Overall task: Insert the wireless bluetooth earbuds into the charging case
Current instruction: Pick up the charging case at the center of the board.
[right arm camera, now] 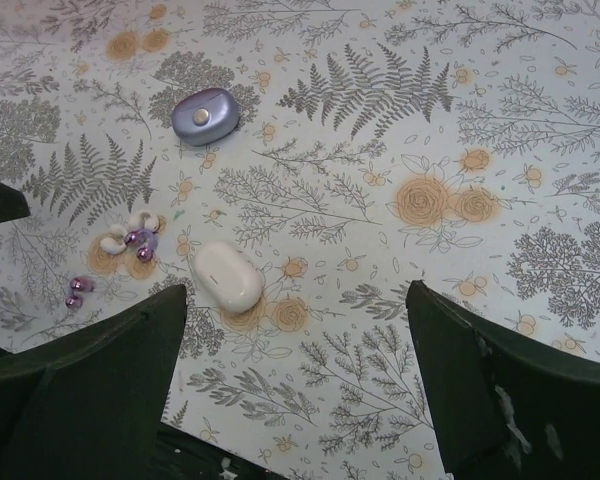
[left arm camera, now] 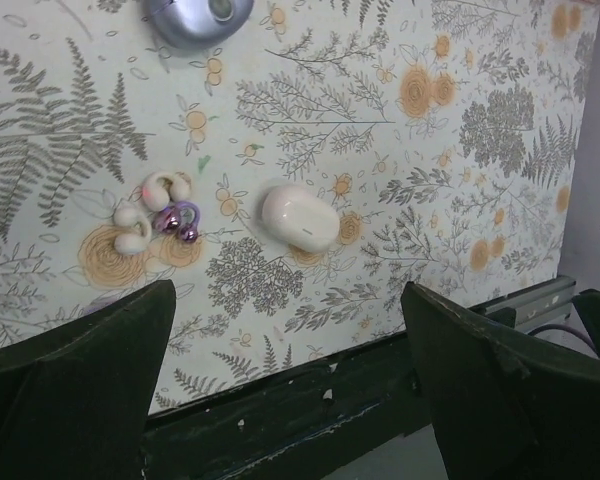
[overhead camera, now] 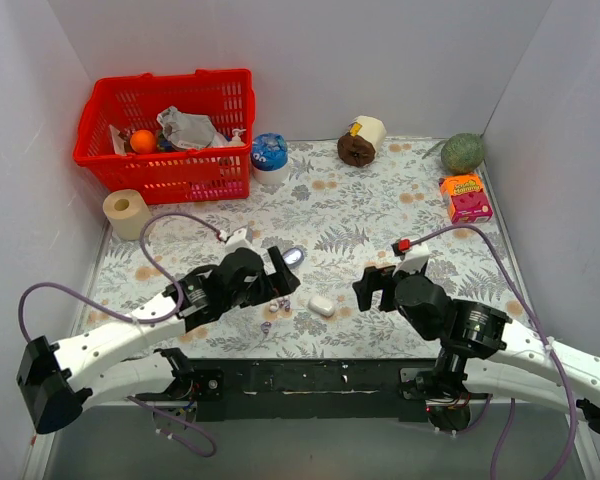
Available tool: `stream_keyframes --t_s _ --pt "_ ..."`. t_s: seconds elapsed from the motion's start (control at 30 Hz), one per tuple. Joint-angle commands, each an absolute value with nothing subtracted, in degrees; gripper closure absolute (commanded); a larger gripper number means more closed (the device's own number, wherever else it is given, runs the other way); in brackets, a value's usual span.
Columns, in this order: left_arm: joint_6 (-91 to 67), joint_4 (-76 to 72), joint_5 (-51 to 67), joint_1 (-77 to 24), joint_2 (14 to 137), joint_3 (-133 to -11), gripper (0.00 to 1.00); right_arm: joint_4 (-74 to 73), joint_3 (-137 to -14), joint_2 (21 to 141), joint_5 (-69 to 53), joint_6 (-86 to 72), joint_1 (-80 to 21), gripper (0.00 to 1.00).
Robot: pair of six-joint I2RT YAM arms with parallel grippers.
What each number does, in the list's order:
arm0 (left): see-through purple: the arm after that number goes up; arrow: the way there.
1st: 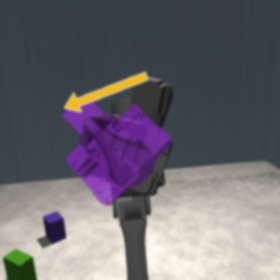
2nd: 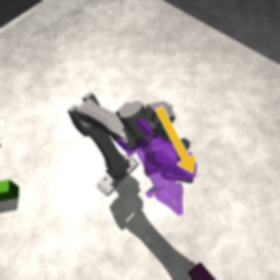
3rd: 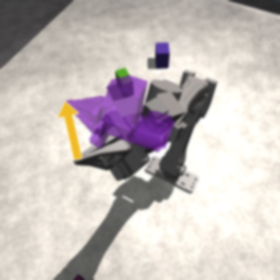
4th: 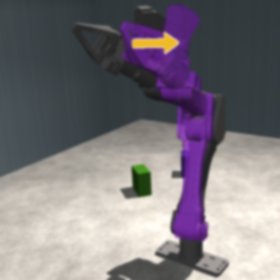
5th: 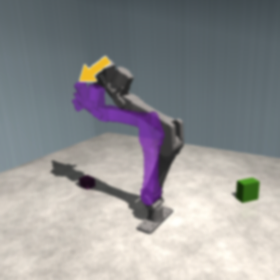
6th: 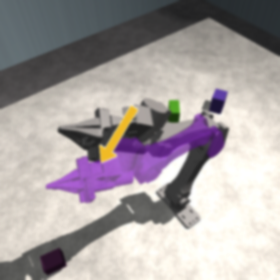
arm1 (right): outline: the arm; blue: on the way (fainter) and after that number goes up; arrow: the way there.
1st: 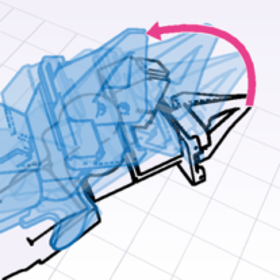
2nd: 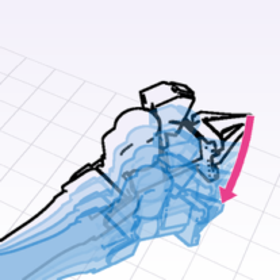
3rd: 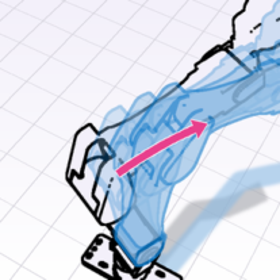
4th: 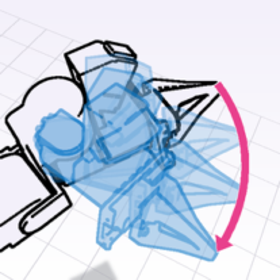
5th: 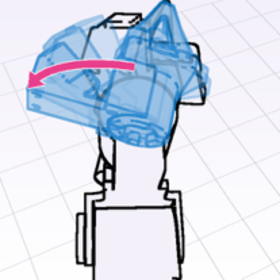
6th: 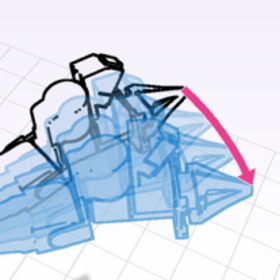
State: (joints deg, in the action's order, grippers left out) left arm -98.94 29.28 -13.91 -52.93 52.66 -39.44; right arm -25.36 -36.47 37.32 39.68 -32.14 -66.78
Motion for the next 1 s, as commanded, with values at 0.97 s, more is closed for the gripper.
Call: stream_keyframes --t_s 0.97 --pt "-74.27 30.24 -14.94 -63.28 94.83 -64.69 0.02 -43.86 -40.69 25.66 37.97 -40.43 -66.88 0.11"
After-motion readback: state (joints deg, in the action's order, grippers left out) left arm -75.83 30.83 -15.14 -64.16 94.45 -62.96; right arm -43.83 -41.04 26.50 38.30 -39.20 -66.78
